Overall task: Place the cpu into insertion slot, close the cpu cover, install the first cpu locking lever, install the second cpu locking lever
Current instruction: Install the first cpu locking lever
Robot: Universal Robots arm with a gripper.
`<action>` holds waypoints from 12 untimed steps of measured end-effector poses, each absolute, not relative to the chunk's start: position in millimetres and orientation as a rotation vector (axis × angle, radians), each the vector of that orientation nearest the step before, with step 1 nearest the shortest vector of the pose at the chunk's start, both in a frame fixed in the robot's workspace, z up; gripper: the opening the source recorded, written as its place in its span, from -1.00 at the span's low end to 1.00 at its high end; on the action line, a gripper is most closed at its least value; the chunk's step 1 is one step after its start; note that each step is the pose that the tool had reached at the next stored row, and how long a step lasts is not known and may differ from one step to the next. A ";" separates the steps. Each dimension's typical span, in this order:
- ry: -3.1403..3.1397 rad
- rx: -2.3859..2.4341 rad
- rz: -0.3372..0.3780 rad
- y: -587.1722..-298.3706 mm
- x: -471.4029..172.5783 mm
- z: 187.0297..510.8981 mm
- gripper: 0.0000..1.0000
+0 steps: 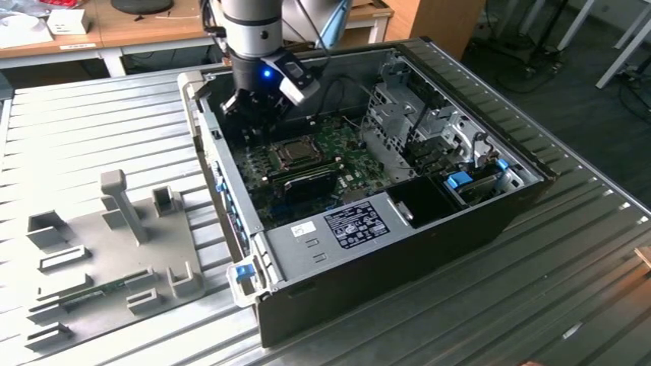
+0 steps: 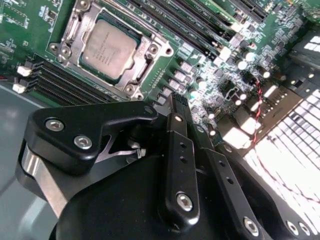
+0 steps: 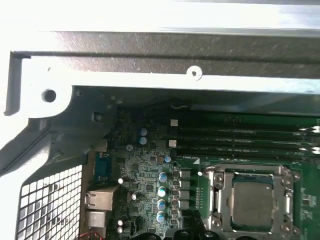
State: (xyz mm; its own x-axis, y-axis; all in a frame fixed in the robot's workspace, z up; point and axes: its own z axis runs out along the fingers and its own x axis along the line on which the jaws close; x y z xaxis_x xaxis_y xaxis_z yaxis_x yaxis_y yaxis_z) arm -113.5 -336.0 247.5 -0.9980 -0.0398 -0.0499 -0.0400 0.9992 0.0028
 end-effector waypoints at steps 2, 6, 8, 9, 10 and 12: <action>3.091 -0.062 0.006 -336.0 -113.5 250.8 -0.80; 3.091 -0.062 0.006 -336.0 -113.5 254.5 -0.80; 3.090 -0.062 0.006 -336.0 -113.5 254.5 -0.80; 3.091 -0.062 0.006 -336.0 -113.5 254.5 -0.80; 3.091 -0.062 0.006 -336.0 -113.6 254.6 -0.80; 3.091 -0.061 0.006 -336.0 -114.4 254.6 -0.80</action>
State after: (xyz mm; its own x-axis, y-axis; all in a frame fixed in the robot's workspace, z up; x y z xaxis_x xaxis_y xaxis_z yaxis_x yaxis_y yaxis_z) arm -114.4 -336.0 254.6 -0.9979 -0.0396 -0.0503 -0.0398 0.9992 0.0028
